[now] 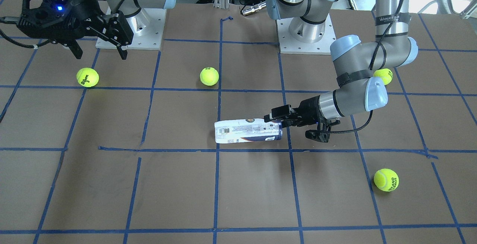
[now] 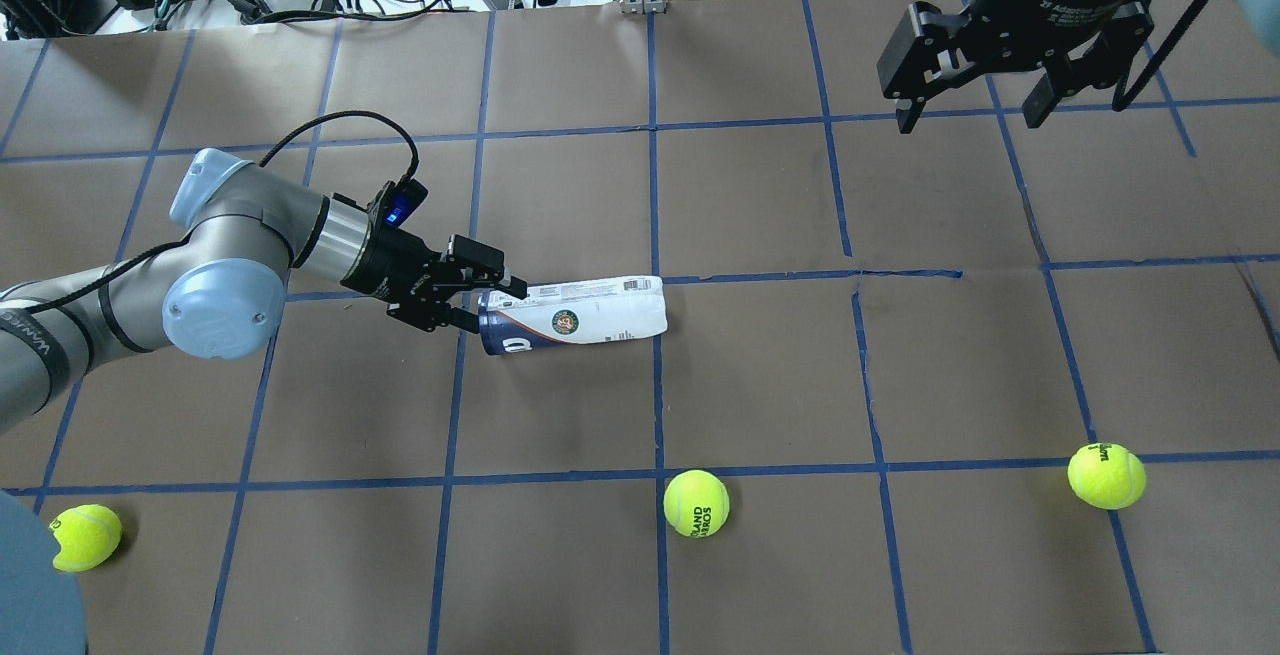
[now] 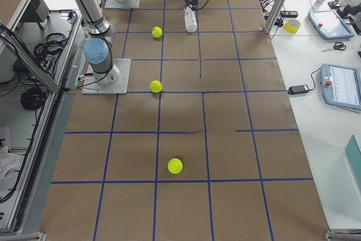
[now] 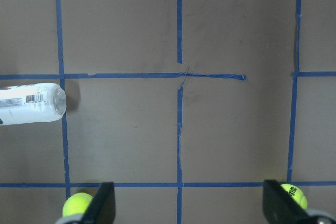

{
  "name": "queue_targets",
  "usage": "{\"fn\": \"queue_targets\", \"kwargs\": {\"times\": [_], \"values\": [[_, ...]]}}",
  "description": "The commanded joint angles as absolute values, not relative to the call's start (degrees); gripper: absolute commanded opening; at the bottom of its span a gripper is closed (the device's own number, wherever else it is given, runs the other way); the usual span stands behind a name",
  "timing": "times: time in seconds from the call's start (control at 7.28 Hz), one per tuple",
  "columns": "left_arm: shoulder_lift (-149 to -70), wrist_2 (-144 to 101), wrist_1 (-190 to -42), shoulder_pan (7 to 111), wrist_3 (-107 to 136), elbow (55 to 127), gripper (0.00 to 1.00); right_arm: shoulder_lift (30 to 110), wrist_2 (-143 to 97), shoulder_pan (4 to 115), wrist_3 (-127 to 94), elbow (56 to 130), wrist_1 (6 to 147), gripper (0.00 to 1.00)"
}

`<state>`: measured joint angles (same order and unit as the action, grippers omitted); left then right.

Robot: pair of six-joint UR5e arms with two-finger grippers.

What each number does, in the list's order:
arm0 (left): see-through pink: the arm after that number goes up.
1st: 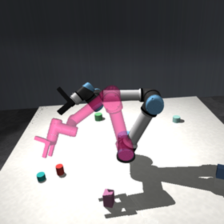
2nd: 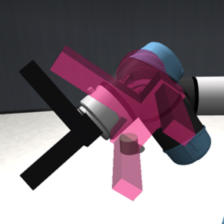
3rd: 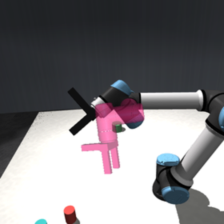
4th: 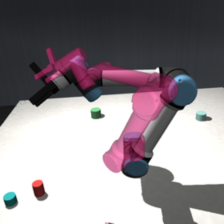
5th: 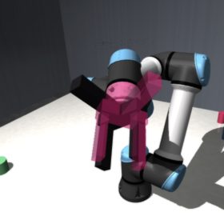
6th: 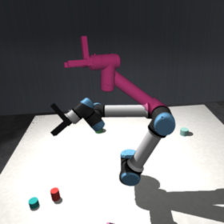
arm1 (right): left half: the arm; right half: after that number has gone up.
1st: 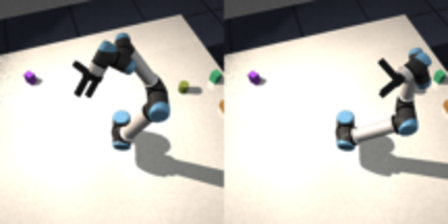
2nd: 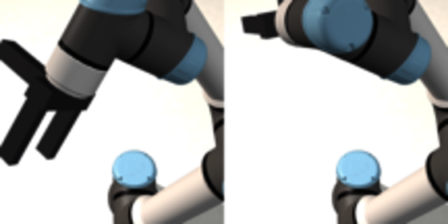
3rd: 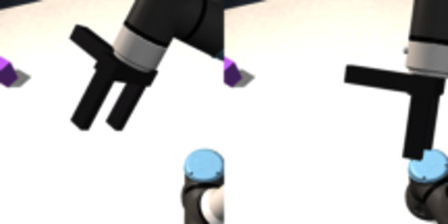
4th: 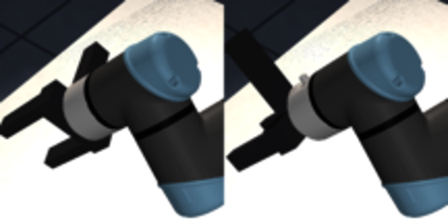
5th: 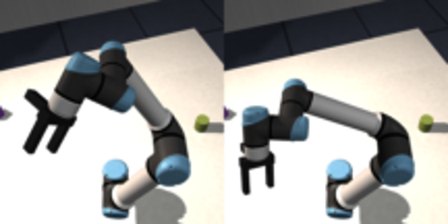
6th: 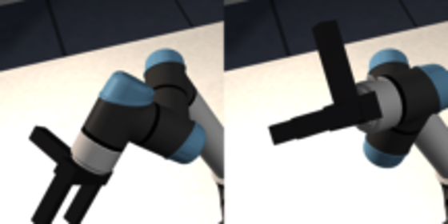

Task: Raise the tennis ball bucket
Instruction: 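Grasp the rim of the lying can's open end with the left gripper, then lift the can's open end with the left gripper, tilting it upright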

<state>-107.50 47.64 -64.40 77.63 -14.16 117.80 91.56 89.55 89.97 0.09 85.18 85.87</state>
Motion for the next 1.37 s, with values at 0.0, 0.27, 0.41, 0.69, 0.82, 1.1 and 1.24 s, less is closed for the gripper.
{"fn": "queue_targets", "kwargs": {"times": [0.0,0.27,0.41,0.69,0.82,1.1,1.24], "values": [[-108.02,47.46,-64.42,77.78,-14.24,117.86,0.74,91.93,89.56,89.91,0.09,85.69,85.87,1.0],[-108.1,48.25,-64.69,77.78,-13.45,117.34,0.0,91.93,89.74,89.91,0.09,85.69,85.78,1.0],[-108.02,48.34,-64.95,77.78,-12.32,117.07,0.0,91.93,89.74,90.0,0.09,85.69,85.69,1.0],[-108.02,50.25,-65.3,77.78,-1.03,110.87,0.0,92.37,89.74,89.91,0.09,86.39,85.69,1.0],[-107.84,50.97,-65.74,77.87,2.77,107.7,0.0,92.55,89.74,89.91,0.09,86.92,85.78,1.0],[-107.58,51.06,-68.1,78.13,11.46,99.46,0.0,92.55,89.74,89.82,0.09,87.01,85.69,1.0],[-107.67,52.11,-70.73,78.4,14.82,93.4,0.0,92.55,89.74,89.82,0.09,87.01,85.69,1.0]]}}
